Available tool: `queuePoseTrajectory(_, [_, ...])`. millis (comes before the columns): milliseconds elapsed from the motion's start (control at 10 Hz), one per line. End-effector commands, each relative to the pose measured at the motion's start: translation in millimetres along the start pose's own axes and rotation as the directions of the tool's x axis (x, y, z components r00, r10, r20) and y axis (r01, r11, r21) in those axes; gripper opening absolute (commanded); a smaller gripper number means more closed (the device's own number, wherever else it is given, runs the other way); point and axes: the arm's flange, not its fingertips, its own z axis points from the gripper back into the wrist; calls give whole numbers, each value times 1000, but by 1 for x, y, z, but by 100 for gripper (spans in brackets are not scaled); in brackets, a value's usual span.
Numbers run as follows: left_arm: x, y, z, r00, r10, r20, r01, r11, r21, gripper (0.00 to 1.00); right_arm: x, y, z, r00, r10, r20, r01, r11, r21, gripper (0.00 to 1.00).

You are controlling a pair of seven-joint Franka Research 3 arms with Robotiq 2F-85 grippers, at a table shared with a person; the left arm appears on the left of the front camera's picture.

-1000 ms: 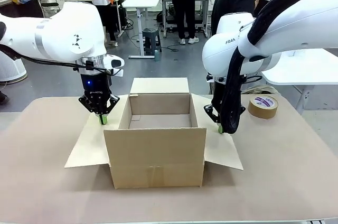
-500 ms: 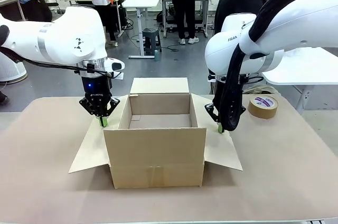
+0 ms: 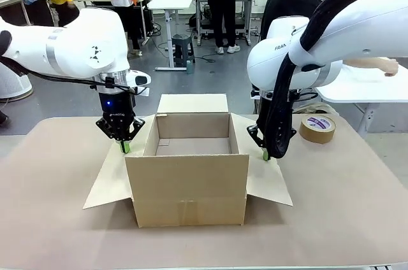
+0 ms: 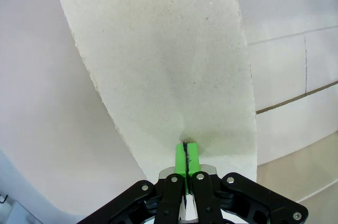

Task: Wrap the clocks to prevent damage.
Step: Open the side flaps of the Package Box, then once the human has placed the objects inside and stepped back, release both hands from the side flaps of the Package Box.

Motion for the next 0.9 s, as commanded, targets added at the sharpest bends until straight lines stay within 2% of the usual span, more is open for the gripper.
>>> queuePoseTrajectory(0, [-1,0,-1,1000,0,-3,0,1000,2,0,-1,1,-1,1000,-11,2,11,1000,-13,1])
queuePoseTrajectory(800, [-1,0,-1,1000,0,-3,0,1000,2,0,-1,1,-1,1000,-11,2,11,1000,-13,1])
